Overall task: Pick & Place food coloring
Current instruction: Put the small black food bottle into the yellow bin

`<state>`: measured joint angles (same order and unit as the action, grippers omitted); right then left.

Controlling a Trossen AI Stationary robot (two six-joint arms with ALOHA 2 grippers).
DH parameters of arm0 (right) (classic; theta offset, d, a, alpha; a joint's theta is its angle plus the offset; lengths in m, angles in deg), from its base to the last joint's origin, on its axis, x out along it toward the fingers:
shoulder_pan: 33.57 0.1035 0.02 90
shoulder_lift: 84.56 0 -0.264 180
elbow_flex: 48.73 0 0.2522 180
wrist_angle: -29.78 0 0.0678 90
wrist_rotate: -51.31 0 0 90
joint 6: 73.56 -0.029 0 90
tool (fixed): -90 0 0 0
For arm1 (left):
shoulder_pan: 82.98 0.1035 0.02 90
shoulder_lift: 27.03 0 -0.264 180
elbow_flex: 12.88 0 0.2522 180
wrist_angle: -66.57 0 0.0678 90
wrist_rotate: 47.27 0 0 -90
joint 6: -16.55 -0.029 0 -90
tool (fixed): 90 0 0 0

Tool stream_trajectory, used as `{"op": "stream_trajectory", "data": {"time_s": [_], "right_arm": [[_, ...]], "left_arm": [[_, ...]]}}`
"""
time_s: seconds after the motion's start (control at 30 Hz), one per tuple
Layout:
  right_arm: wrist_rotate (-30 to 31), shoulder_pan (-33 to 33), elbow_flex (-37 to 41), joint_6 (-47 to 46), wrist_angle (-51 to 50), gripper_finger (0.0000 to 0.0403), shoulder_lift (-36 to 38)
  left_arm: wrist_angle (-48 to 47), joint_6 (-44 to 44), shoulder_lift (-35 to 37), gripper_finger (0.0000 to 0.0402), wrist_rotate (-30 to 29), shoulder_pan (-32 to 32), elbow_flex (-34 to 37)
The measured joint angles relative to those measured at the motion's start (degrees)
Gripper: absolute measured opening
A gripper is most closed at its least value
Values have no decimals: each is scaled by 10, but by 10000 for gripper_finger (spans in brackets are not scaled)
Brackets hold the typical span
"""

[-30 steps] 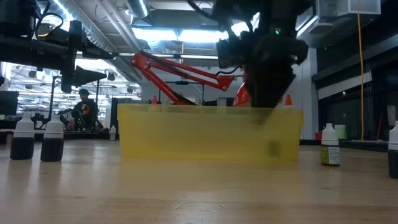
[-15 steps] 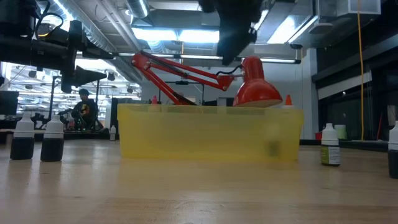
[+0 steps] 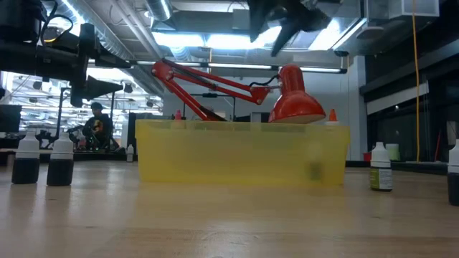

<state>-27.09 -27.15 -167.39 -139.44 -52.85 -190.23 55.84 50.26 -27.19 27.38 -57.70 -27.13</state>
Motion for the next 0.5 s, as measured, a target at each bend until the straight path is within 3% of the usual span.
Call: {"op": "stream_trajectory", "data": {"time_s": [0.5], "right_arm": [[-34,111,255,-195,33,210,151]], "left_arm": [[0,0,0,311,0,0,0]]}}
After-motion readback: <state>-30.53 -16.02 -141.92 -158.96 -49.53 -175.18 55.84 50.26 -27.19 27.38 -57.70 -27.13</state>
